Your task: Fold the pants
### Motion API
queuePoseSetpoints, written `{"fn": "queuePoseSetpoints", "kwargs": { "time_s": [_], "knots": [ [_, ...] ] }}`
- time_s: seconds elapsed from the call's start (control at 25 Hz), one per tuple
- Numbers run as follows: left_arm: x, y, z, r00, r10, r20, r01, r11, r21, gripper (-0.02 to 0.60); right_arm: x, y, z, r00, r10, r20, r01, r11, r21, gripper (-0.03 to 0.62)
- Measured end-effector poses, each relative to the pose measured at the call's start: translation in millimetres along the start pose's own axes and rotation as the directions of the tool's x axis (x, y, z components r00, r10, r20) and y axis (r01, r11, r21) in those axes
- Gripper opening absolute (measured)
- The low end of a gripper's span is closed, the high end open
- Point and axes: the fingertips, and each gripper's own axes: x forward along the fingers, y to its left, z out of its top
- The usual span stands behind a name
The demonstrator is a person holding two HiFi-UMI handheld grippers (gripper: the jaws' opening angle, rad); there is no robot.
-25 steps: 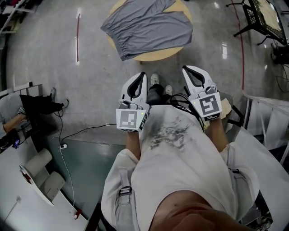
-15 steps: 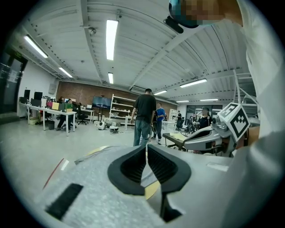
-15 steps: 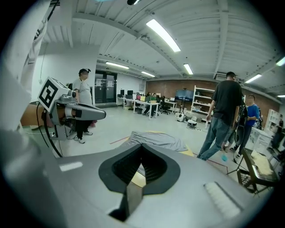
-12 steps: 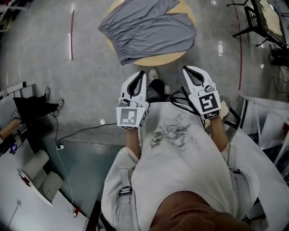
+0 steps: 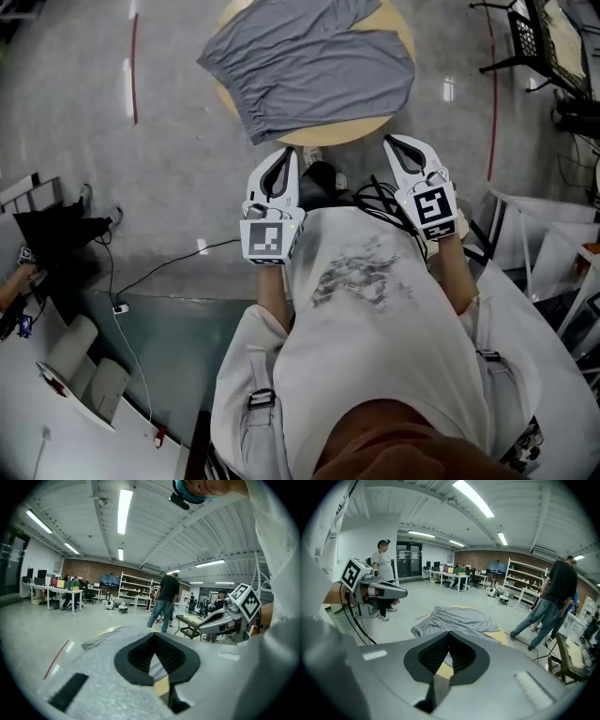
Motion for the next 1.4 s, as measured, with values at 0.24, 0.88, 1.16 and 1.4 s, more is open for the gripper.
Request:
{"fn": "queuePoseSetpoints", "kwargs": {
  "time_s": [0.24, 0.88, 1.16, 1.4],
  "knots": [
    [18.3, 24.5, -18.7, 0.998, -0.029, -0.049, 0.028, 0.999, -0.018, 0.005, 27.3, -10.8, -12.9, 0.996, -0.028, -0.085, 0.027, 0.999, -0.022, 0.011],
    [52.1, 43.1, -80.3, 0.977, -0.015, -0.212, 0.032, 0.997, 0.075, 0.021, 70.4, -51.4, -73.3, 0.977, -0.042, -0.208, 0.024, 0.996, -0.089, 0.022],
    [64.8, 51.5, -108.3, 0.964, 0.007, -0.266, 0.024, 0.994, 0.110, 0.035, 88.8, -69.8, -105.9, 0.970, -0.030, -0.241, 0.010, 0.996, -0.085, 0.029],
    [71.5, 59.4, -136.5, 0.947, 0.040, -0.317, 0.000, 0.992, 0.125, 0.048, 100.4, -80.8, -128.3, 0.961, -0.031, -0.275, -0.002, 0.993, -0.117, 0.038]
  ]
}}
